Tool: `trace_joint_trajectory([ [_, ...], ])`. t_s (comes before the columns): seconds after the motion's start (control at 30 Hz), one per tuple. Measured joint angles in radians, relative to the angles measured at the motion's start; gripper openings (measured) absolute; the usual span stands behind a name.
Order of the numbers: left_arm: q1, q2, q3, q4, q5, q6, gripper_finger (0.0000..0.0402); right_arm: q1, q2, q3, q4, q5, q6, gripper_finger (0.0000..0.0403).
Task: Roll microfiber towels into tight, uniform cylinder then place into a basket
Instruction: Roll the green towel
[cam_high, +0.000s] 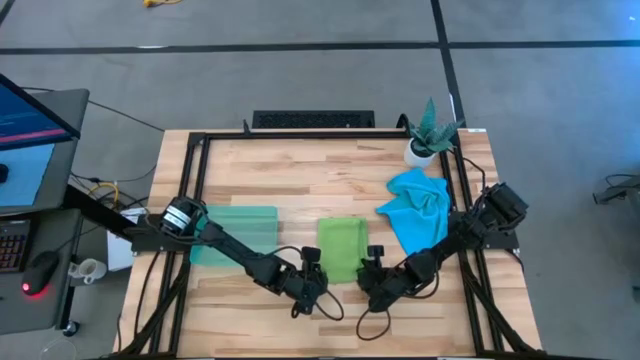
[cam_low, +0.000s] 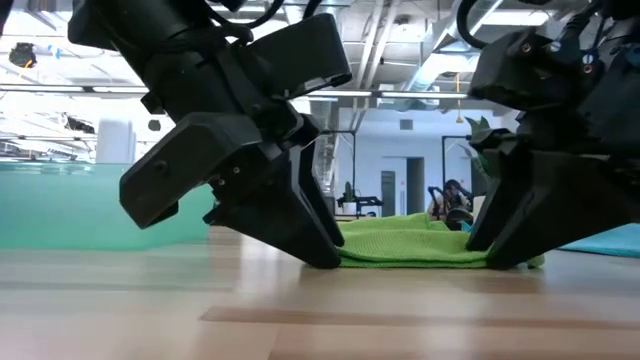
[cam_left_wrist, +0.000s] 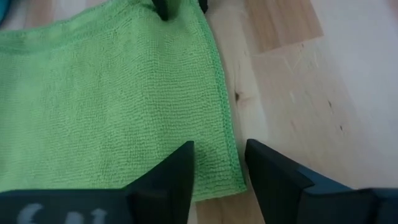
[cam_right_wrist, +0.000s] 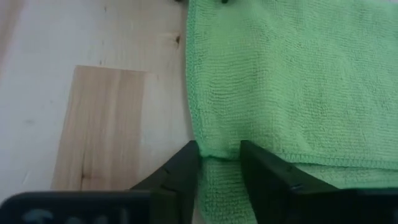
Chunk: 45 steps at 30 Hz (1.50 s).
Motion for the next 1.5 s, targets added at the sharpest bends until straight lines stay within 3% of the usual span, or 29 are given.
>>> trace_joint_trajectory([
  [0.4,0.008,0.002,-0.001,-0.012,0.016,-0.011,0.0006,-0.004,0.001,0.001,-0.006,-0.021,-0.029,0.0040],
  [0.57,0.007,0.001,0.032,-0.054,0.059,-0.011,0.0009,0.008,0.003,0.045,-0.062,-0.056,-0.056,0.0008],
  [0.97,-0.052,0.007,0.199,-0.338,0.054,-0.078,0.0005,0.079,0.005,0.200,-0.220,-0.092,-0.046,0.0005],
  [1.3,-0.104,0.004,0.331,-0.474,0.056,-0.127,0.0004,0.107,0.003,0.259,-0.221,-0.219,-0.037,0.0007],
  [1.5,-0.123,0.004,0.360,-0.467,0.114,-0.179,0.0002,0.112,0.001,0.269,-0.215,-0.312,-0.012,0.0010],
])
